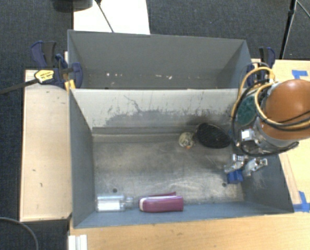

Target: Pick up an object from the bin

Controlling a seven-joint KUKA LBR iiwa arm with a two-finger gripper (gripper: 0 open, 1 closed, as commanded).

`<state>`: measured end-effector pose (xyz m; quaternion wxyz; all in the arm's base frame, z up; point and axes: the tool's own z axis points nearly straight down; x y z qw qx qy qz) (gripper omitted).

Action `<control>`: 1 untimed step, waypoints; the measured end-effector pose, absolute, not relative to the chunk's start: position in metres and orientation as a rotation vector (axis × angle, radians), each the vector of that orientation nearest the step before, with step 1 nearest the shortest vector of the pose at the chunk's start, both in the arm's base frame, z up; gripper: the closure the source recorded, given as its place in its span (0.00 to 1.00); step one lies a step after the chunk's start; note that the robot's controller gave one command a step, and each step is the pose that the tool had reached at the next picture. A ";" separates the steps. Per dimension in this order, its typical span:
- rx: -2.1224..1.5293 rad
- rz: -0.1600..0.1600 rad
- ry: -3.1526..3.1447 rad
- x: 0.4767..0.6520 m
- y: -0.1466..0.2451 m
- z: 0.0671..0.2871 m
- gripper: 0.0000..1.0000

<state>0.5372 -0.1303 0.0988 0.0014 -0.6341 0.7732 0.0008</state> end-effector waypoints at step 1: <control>-1.981 -0.008 2.429 0.534 -0.094 0.225 1.00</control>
Offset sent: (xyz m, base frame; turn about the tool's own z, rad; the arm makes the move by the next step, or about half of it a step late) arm -0.0046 0.0348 0.1211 0.0084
